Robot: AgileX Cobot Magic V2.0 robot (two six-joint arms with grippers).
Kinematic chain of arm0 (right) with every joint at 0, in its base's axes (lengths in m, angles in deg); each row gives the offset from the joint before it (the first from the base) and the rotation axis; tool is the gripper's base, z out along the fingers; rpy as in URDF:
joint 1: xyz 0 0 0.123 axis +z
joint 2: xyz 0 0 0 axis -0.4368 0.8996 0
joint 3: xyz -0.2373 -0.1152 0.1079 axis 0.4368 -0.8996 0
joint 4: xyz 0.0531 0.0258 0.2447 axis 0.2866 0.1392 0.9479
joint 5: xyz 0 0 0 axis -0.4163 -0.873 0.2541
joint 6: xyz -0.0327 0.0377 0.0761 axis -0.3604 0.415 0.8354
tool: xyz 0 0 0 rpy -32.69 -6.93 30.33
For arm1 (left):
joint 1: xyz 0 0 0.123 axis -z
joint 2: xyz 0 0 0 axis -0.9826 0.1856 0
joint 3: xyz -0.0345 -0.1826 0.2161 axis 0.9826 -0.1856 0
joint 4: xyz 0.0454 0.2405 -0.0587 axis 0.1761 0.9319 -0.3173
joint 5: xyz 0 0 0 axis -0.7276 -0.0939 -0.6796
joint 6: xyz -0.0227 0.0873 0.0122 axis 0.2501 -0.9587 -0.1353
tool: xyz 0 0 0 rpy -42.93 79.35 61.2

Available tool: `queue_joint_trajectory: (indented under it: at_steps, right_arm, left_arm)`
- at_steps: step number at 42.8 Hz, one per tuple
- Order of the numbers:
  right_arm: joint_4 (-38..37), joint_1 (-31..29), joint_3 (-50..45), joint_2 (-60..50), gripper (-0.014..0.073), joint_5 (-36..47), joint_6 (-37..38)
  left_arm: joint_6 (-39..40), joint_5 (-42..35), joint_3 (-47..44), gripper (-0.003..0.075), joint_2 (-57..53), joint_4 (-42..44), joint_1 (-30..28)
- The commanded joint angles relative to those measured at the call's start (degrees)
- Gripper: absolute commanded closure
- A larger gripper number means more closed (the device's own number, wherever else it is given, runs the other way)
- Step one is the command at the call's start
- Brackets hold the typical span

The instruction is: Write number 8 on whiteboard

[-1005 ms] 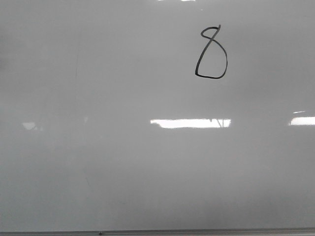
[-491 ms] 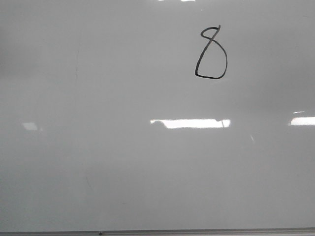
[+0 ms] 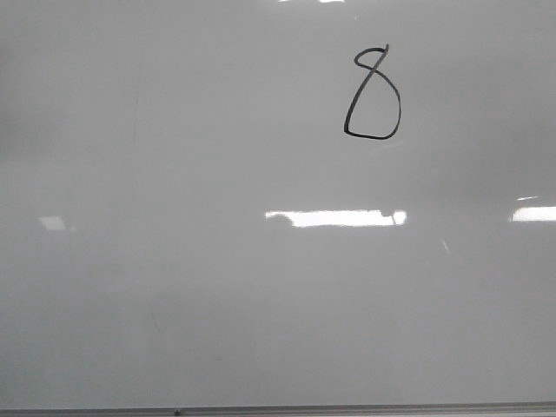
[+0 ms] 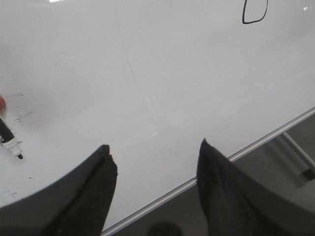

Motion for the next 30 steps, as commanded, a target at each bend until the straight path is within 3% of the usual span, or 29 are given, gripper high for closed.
queue_joint_trajectory:
  at_steps: [1,5,14,17,19,30]
  right_arm:
    - [-1.35,-0.36,1.25,0.29,0.0042,3.44,0.07]
    - [-1.35,-0.36,1.25,0.29,0.0167,3.4,0.07]
    - [-1.35,-0.36,1.25,0.29,0.0545,3.33,0.07]
    - [-1.35,-0.36,1.25,0.29,0.0633,3.33,0.07]
    - [-1.35,-0.36,1.25,0.29,0.0669,3.33,0.07]
    - [-1.35,-0.36,1.25,0.29,0.0662,3.92,0.07]
  left_arm:
    - [0.03,-3.93,1.56,0.0356,-0.16,-0.52,0.51]
    - [0.03,-3.93,1.56,0.0356,-0.16,-0.52,0.51]
    - [0.03,-3.93,1.56,0.0357,-0.16,-0.52,0.51]
    - [0.03,-3.93,1.56,0.0391,-0.16,-0.52,0.51]
    - [0.03,-3.93,1.56,0.0433,-0.16,-0.52,0.51]
    - [0.03,-3.93,1.56,0.0717,-0.16,-0.52,0.51]
